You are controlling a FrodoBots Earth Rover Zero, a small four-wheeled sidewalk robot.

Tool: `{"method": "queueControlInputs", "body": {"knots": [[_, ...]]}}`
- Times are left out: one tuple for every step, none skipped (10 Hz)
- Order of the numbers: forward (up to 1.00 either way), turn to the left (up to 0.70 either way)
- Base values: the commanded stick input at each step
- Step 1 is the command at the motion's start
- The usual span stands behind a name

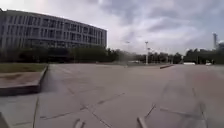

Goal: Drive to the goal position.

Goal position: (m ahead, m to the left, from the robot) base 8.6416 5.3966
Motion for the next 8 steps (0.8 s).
{"method": "queueControlInputs", "body": {"knots": [[1.00,0.00],[1.00,0.23],[1.00,0.27],[1.00,0.27],[1.00,0.27],[1.00,0.27],[1.00,0.27],[1.00,0.27]]}}
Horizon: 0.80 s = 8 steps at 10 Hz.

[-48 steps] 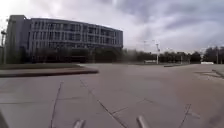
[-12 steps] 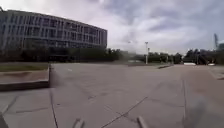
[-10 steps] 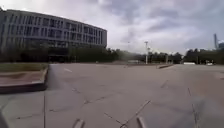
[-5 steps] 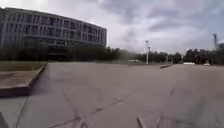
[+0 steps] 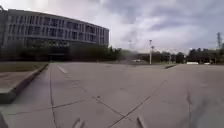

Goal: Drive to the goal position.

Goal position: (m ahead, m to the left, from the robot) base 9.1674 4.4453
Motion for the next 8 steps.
{"method": "queueControlInputs", "body": {"knots": [[1.00,0.27],[1.00,0.27],[1.00,0.27],[1.00,0.27],[1.00,0.27],[1.00,0.27],[1.00,0.27],[1.00,0.27]]}}
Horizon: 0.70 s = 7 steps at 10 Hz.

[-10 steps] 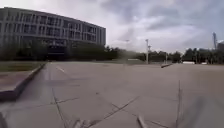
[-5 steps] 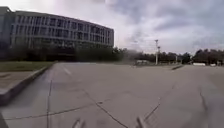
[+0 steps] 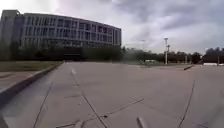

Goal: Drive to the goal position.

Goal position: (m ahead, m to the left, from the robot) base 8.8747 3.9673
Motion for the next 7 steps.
{"method": "queueControlInputs", "body": {"knots": [[1.00,0.27],[1.00,0.27],[1.00,0.10],[1.00,0.00],[1.00,0.00],[1.00,0.00],[1.00,0.00]]}}
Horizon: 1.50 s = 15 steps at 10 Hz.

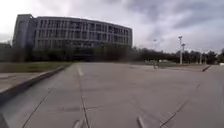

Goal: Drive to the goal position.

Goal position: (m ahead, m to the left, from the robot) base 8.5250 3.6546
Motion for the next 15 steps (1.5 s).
{"method": "queueControlInputs", "body": {"knots": [[1.00,0.00],[1.00,0.00],[1.00,0.00],[1.00,0.00],[1.00,0.00],[1.00,0.00],[1.00,0.00],[1.00,0.00],[1.00,0.00],[1.00,0.00],[1.00,0.00],[1.00,0.00],[1.00,0.00],[1.00,0.00],[1.00,0.00]]}}
